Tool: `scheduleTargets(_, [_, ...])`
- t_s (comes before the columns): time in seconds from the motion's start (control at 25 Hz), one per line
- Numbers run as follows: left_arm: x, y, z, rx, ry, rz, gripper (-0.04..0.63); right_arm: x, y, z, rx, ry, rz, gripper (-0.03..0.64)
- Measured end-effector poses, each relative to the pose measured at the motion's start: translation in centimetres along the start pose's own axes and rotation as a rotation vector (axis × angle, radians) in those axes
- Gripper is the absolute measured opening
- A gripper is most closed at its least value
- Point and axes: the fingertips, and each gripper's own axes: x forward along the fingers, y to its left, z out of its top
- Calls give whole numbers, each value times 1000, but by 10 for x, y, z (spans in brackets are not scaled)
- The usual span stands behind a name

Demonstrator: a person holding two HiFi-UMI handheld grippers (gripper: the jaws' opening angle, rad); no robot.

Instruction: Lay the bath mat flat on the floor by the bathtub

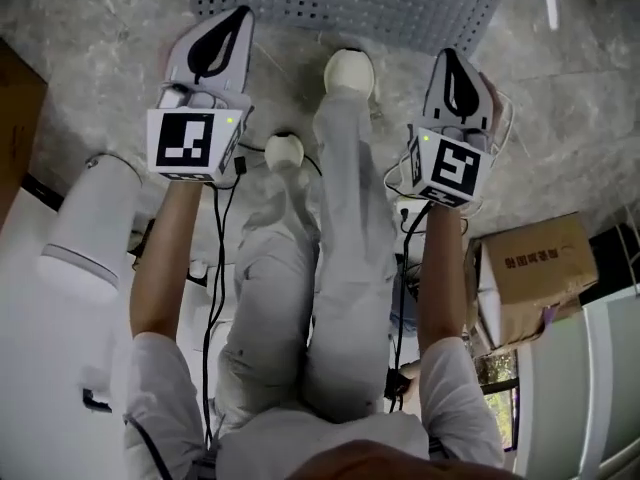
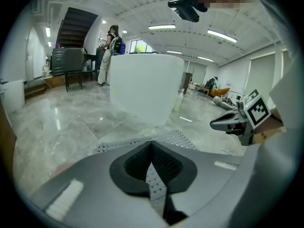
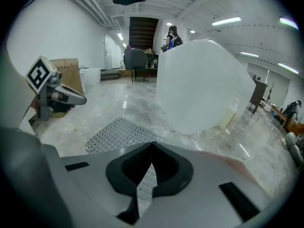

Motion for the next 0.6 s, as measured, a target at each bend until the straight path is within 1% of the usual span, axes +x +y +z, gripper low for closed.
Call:
scheduleTargets(0.08, [-44,-19,39,10,-14,2,-3,-44,0,45,23,-27,-13,3])
scheduleTargets(0.12, [-67,-30,65,25,-42,2,-3,-70,1,71,28,-51,-15,3])
scheduleTargets(0.2, [-118,-54,129,69,-110,1,-3,-128,2,133,31,-108,-18,3])
scheduleTargets(0.24, [-144,-65,163,86,-130,-3,-3,-159,1,170,34,-143,-17,3])
scheduleTargets(0.32, [-195,-83,241,121,-163,-11,-3,-223,-3,254,48,-236,-7,3])
scheduleTargets(0.36, [-219,-91,284,153,-186,-13,-3,-255,-6,300,65,-297,1,3])
scheduleTargets(0.44, [-268,-103,374,209,-255,-5,-3,-320,-9,392,91,-427,17,2])
scheduleTargets(0.52, [-317,-114,459,223,-337,13,-3,-384,-10,470,77,-518,36,2])
scheduleTargets(0.6, [-362,-125,529,205,-400,32,-3,-442,-11,532,58,-578,57,1])
